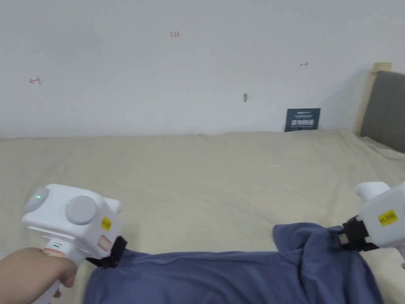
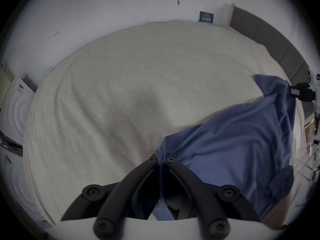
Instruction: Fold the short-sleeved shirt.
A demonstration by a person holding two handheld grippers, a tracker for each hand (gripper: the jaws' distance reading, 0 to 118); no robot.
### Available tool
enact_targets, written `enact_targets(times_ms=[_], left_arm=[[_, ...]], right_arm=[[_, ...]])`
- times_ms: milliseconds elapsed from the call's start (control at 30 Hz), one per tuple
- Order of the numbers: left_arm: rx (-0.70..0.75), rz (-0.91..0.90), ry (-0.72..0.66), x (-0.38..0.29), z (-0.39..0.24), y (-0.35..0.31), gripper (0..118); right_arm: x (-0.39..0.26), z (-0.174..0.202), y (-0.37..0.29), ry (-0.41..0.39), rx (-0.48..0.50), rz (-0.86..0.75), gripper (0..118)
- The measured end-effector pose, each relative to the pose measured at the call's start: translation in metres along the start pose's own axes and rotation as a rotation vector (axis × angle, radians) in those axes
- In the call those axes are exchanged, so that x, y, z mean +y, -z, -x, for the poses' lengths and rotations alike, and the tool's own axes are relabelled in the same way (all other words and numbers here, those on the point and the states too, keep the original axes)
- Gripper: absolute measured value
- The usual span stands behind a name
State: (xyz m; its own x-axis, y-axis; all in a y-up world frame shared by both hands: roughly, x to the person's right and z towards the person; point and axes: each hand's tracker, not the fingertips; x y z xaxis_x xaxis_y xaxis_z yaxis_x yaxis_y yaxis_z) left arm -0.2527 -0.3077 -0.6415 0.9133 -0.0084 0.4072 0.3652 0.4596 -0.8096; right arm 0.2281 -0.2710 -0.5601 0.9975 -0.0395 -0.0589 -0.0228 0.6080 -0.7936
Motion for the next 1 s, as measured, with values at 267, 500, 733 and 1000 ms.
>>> enact_targets(times_ms=[267, 500, 733, 1000], left_arm=[[-0.031, -0.148, -0.040, -0.012, -0.005, -0.124, 3], [-0.032, -0.313, -0.094, -0.017, 0.005, -0.249, 3], [-0.040, -0.496, -0.165, -0.003, 0.014, -0.343, 3], [0.009, -0.633, -0.210, 0.047, 0.030, -0.393, 3]], right_arm=[[0.008, -0.003, -0.118, 0.053, 0.029, -0.118, 0], [0.026, 0.006, -0.230, 0.042, 0.009, -0.259, 0], [0.078, 0.017, -0.297, 0.045, -0.012, -0.401, 0], [0.167, 0.040, -0.325, 0.049, -0.072, -0.548, 0]])
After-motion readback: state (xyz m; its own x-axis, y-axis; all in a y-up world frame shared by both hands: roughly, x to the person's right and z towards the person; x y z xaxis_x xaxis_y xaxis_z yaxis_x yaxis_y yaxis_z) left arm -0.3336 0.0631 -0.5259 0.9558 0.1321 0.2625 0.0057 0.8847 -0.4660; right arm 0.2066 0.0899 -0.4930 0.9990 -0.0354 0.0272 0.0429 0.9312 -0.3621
